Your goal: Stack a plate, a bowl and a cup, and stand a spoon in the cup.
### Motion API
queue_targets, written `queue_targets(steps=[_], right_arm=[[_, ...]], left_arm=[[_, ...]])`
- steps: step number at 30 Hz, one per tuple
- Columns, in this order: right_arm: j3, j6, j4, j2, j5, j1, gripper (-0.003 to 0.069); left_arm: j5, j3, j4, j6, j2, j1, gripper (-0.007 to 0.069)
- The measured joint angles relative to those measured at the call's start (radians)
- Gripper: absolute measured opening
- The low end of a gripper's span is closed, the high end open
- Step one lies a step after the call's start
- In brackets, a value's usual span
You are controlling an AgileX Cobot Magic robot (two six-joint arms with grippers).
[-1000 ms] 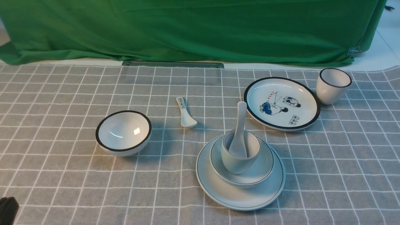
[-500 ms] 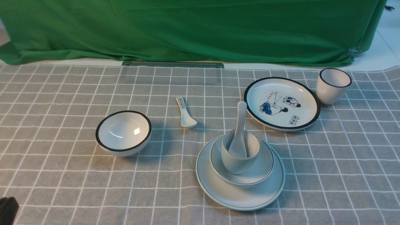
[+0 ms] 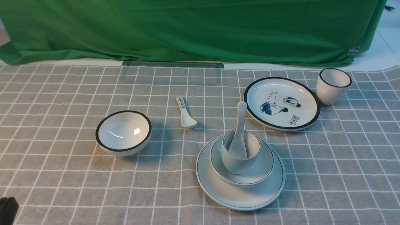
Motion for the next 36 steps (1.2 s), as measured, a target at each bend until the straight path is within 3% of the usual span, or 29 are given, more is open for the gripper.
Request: queue_targets(steps=[6,36], right_arm=[[0.006,0.024,0.000,0.000,-0.003,-0.068,0.0242],[0.006,0.032,0.001,0.000,-0.005,-0.071,0.0242]], left_arm=[[0.000,0.000,0.000,0.000,0.000,0.000,0.0017],[0.000,0.000,0.000,0.003,0.000,0.000,0.0017]])
